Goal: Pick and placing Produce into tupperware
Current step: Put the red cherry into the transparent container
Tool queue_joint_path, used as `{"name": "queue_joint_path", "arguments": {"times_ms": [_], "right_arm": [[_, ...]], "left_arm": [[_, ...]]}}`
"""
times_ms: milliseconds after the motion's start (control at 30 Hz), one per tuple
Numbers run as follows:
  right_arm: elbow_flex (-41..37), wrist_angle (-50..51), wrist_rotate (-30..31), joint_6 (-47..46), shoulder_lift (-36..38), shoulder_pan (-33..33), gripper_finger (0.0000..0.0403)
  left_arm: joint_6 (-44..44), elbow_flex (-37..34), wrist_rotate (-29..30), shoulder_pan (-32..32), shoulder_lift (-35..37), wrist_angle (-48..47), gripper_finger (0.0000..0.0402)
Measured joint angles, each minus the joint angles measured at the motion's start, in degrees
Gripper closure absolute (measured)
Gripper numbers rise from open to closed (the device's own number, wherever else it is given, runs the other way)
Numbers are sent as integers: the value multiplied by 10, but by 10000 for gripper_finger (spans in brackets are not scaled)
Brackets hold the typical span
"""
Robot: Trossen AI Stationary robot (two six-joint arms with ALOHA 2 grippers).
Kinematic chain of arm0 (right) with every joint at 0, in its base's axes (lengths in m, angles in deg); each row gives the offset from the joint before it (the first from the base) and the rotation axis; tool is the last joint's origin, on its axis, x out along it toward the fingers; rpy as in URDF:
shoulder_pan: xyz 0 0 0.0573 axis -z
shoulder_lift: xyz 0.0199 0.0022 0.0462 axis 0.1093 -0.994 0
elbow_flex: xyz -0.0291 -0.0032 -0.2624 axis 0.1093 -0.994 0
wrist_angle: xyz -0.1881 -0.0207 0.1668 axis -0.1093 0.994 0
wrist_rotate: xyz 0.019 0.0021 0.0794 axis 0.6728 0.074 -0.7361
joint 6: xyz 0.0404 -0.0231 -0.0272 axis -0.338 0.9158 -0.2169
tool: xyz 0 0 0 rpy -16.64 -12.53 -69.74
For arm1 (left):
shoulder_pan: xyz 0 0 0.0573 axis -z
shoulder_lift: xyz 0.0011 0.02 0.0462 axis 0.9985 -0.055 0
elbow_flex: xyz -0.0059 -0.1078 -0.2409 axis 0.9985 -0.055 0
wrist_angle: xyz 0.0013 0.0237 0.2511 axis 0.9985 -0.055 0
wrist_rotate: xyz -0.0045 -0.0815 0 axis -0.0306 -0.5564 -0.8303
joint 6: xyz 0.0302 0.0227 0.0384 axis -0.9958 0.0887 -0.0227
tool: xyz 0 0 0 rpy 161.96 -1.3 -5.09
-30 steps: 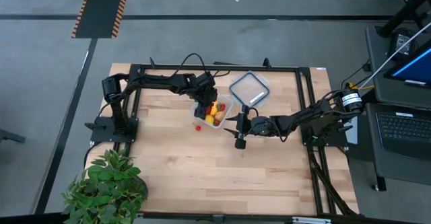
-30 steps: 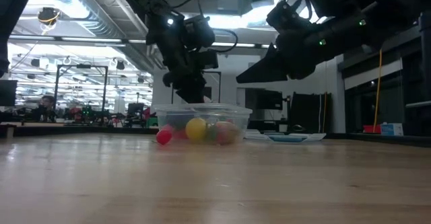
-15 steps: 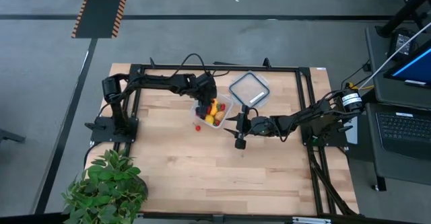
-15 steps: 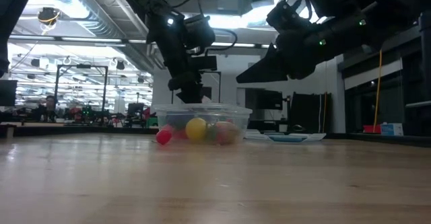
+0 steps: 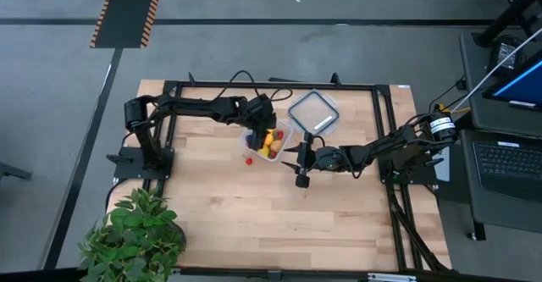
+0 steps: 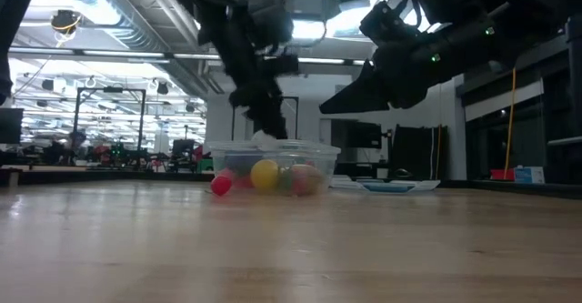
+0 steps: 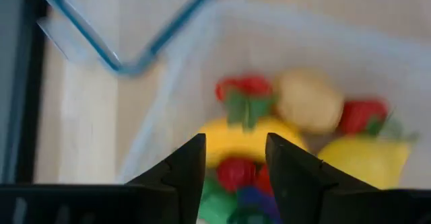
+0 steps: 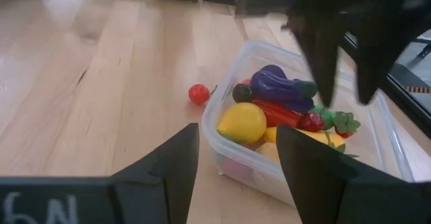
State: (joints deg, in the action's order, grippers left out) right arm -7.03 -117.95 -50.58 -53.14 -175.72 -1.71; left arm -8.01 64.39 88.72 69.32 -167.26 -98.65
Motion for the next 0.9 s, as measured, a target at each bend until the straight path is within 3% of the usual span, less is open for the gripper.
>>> {"name": "queue_joint_path", "arguments": {"times_ms": [200,400,533,700,900], "right_arm": [[0,0,0,0,0,0,202],[0,10,0,0,0,0,202],[0,16,0,2,0,0,202],[0,16,0,3,0,0,202],[0,20,0,3,0,0,202]], "left_arm": [[68,31,-10,7,44,1,266],[110,-1,-91,13,109,26,289],[144,-80,-73,36,168,93,300],[191,-220,-3,89,254,241,311],[251,-362,72,166,354,350,321]]}}
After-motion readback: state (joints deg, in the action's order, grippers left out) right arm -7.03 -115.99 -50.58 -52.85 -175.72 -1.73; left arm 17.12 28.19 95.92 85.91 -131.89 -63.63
